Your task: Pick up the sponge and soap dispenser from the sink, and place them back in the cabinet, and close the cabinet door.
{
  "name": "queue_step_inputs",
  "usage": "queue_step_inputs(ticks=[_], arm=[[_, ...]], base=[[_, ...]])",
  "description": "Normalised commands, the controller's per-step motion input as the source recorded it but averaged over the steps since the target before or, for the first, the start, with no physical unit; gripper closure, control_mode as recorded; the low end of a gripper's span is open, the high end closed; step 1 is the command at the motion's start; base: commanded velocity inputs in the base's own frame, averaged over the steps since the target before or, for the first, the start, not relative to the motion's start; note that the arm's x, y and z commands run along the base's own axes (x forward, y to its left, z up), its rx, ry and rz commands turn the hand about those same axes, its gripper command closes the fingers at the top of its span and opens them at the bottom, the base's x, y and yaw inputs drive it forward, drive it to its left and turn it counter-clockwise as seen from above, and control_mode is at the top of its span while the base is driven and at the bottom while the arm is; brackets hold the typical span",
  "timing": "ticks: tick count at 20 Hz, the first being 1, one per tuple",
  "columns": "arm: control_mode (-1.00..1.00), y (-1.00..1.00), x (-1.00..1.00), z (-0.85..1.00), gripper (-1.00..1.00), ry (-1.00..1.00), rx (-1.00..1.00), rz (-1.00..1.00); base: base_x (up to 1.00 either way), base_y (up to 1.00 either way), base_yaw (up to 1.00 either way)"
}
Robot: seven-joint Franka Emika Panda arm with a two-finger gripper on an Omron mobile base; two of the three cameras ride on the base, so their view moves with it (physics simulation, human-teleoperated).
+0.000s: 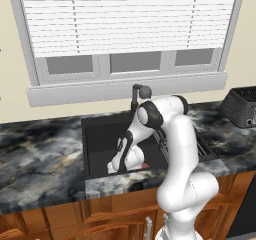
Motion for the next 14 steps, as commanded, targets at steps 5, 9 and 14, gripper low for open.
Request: queue_step_inputs(ticks=[5,9,14], arm=[[-1.0,0.0,0.0,-0.15,-1.0,0.0,0.0,0.0],[-1.0,0.01,0.0,-0.14,-1.0,0.0,0.0,0.0],[-1.0,0.0,0.0,-0.1,-1.0,0.0,0.0,0.0]], base=[[0.0,0.0,0.0],[0.0,0.0,0.0],[0.0,0.0,0.0]])
